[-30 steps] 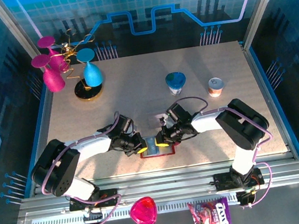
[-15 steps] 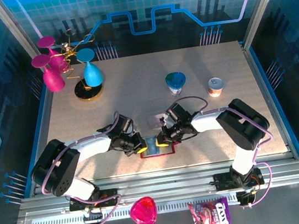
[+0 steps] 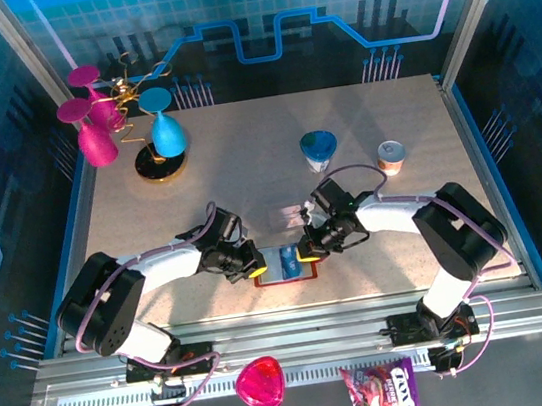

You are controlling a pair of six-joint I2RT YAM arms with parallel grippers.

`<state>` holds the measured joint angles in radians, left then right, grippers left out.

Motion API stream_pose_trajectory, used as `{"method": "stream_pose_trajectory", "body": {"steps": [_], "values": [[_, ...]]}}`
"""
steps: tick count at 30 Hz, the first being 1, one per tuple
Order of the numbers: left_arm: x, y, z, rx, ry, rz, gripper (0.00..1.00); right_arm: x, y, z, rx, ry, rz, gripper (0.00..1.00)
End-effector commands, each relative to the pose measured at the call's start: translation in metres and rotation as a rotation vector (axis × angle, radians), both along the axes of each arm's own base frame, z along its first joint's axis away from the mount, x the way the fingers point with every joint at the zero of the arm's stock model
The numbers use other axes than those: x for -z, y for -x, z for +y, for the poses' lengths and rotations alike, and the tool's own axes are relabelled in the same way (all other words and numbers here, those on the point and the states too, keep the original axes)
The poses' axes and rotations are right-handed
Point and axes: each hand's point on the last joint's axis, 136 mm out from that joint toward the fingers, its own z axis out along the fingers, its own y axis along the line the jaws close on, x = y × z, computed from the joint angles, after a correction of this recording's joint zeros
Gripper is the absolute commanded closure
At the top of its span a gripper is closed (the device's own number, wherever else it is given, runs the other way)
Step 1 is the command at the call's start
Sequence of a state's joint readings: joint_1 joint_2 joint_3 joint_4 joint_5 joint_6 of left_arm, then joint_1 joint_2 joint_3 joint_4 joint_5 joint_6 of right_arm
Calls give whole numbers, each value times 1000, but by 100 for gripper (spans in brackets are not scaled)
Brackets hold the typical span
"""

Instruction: Take the credit cards out of the card holder

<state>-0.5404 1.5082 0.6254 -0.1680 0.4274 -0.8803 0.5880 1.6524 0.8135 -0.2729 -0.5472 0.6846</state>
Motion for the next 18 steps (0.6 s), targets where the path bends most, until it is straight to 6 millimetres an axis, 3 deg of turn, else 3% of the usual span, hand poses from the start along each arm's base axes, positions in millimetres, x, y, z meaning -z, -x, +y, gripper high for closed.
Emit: {"method": "stream_pose_trajectory", "body": {"steps": [1, 11, 18], "values": [[8, 11, 9, 6, -28, 27, 91, -6, 0, -13, -15, 60, -15, 99], [8, 12, 9, 7, -26, 27, 91, -13, -4, -2, -2, 33, -17, 99], [9, 11, 9, 2, -25, 28, 91, -16, 1, 21, -2, -21, 4, 86]]}}
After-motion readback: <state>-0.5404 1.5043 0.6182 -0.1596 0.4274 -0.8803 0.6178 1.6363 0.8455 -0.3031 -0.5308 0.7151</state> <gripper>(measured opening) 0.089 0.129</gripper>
